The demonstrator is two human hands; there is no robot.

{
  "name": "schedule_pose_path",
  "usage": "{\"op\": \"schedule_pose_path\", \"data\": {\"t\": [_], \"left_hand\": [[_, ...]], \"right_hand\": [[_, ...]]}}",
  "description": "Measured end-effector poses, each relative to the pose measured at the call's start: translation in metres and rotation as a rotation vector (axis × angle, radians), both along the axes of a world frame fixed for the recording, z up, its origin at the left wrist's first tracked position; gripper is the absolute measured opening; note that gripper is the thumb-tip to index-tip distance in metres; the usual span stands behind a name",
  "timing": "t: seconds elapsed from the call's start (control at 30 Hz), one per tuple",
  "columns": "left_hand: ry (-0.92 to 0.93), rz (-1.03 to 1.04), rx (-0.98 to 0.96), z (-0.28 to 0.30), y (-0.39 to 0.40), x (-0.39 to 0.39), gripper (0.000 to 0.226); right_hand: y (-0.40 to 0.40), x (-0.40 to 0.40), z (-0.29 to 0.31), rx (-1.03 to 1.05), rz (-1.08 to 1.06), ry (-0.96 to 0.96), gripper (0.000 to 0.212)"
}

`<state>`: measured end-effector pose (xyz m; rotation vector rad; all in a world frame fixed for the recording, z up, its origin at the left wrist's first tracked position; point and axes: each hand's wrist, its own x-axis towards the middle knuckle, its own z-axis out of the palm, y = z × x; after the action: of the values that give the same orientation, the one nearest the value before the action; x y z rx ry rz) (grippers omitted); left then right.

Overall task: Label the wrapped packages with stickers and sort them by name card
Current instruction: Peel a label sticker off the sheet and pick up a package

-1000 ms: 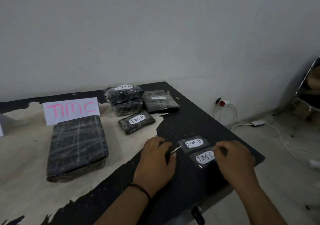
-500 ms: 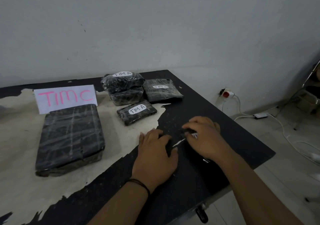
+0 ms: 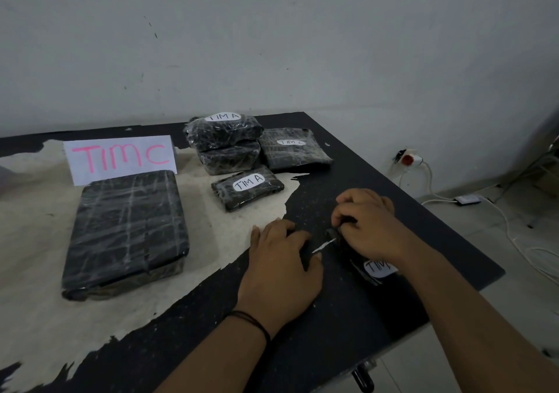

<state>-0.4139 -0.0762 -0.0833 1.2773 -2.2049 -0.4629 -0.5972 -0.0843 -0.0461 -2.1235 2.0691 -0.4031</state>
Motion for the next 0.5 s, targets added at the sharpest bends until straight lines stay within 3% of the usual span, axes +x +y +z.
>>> {"op": "schedule_pose_path", "data": {"t": [0.3,0.5], "left_hand": [[-0.006,0.001,0.003,0.0006,-0.0004,-0.0014,0.041],[-0.041,-0.008,0.013,0.0021,0.0004,-0.0017,0.044]], "right_hand": [[-0.0033,-0.002,0.0023,0.08,0.007,-0.092,0.009],[-0.0003,-0.0059,0.0053,0.095,0.032,-0.127,0.013]]}}
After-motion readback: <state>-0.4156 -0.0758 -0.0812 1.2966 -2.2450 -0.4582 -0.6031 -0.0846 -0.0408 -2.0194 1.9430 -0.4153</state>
